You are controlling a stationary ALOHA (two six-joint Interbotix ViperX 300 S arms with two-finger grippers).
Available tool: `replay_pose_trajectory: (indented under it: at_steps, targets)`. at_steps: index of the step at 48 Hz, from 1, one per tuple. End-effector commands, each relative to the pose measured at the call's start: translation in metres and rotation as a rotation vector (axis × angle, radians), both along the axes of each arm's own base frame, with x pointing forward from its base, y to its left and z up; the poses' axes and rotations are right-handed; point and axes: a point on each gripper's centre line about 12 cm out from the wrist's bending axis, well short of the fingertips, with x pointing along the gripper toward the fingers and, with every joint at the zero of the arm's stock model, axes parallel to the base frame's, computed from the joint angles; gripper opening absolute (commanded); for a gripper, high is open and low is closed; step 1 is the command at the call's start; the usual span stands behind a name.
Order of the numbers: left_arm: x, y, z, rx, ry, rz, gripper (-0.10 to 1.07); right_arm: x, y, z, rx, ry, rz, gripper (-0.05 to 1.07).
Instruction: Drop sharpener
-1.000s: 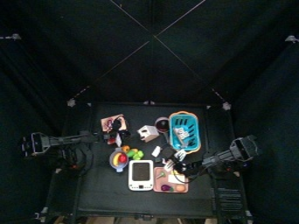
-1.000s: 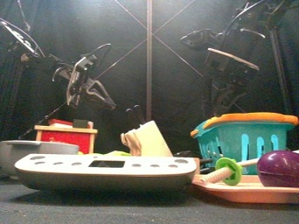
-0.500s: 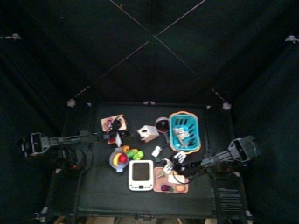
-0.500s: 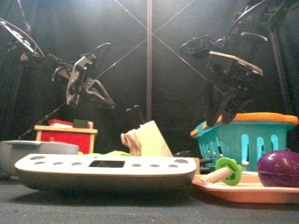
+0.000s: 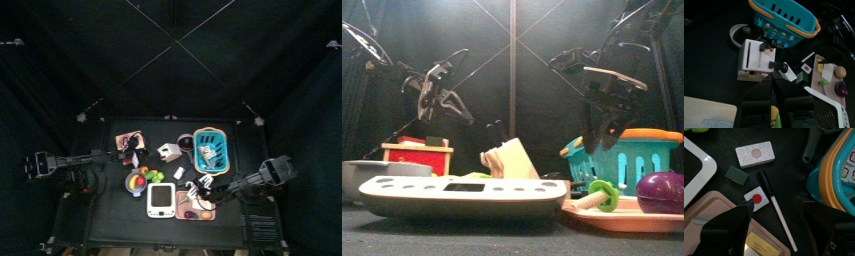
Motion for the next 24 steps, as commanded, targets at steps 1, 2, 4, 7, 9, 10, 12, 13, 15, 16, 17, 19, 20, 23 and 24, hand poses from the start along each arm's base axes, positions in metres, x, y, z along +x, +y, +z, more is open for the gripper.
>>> replay_pose_trajectory:
  at_steps: [1, 2, 4, 7, 9, 10, 12, 13, 15, 16, 17, 19, 20, 23, 24]
  targets:
    - [0.0018, 0.0010, 0.0063, 0.009, -0.021, -0.001, 0.44, 0.0043, 0.0015, 0.0107, 0.013, -0.037, -0.001, 0.97]
    - [0.0018, 0.0010, 0.0063, 0.009, -0.021, -0.001, 0.44, 0.0043, 0.0015, 0.0102, 0.013, -0.035, -0.001, 0.97]
    - [0.0018, 0.0010, 0.0063, 0.009, -0.021, -0.001, 0.44, 0.0038, 0.0016, 0.0096, 0.015, -0.033, -0.003, 0.97]
    - [0.0017, 0.0010, 0.0061, 0.009, -0.019, -0.001, 0.44, 0.0041, 0.0019, 0.0089, 0.017, -0.031, -0.005, 0.97]
    - [0.0017, 0.0010, 0.0061, 0.009, -0.019, -0.001, 0.44, 0.0041, 0.0022, 0.0074, 0.018, -0.028, -0.004, 0.97]
    - [0.0014, 0.0009, 0.0056, 0.008, -0.018, -0.001, 0.44, 0.0042, 0.0024, 0.0068, 0.020, -0.026, -0.002, 0.97]
    - [0.0014, 0.0009, 0.0056, 0.008, -0.018, -0.001, 0.44, 0.0052, 0.0029, 0.0062, 0.022, -0.028, 0.000, 0.97]
    - [0.0014, 0.0009, 0.0056, 0.008, -0.018, -0.001, 0.44, 0.0051, 0.0028, 0.0053, 0.020, -0.026, 0.002, 0.97]
    - [0.0011, 0.0007, 0.0050, 0.007, -0.017, -0.001, 0.44, 0.0058, 0.0033, 0.0047, 0.023, -0.026, 0.003, 0.97]
    - [0.0010, 0.0007, 0.0055, 0.008, -0.018, -0.001, 0.44, 0.0059, 0.0032, 0.0042, 0.022, -0.026, 0.002, 0.97]
    - [0.0008, 0.0007, 0.0045, 0.006, -0.016, 0.000, 0.44, 0.0058, 0.0032, 0.0033, 0.021, -0.023, 0.004, 0.97]
    - [0.0011, 0.0008, 0.0050, 0.006, -0.017, 0.000, 0.44, 0.0058, 0.0034, 0.0032, 0.024, -0.024, 0.003, 0.97]
    - [0.0005, 0.0010, 0.0050, 0.007, -0.017, 0.001, 0.44, 0.0063, 0.0036, 0.0031, 0.024, -0.024, 0.003, 0.97]
    - [0.0011, 0.0008, 0.0050, 0.006, -0.017, 0.000, 0.44, 0.0074, 0.0049, 0.0022, 0.034, -0.028, 0.006, 0.97]
    - [0.0008, 0.0007, 0.0045, 0.006, -0.016, 0.000, 0.44, 0.0078, 0.0063, 0.0022, 0.043, -0.030, 0.007, 0.97]
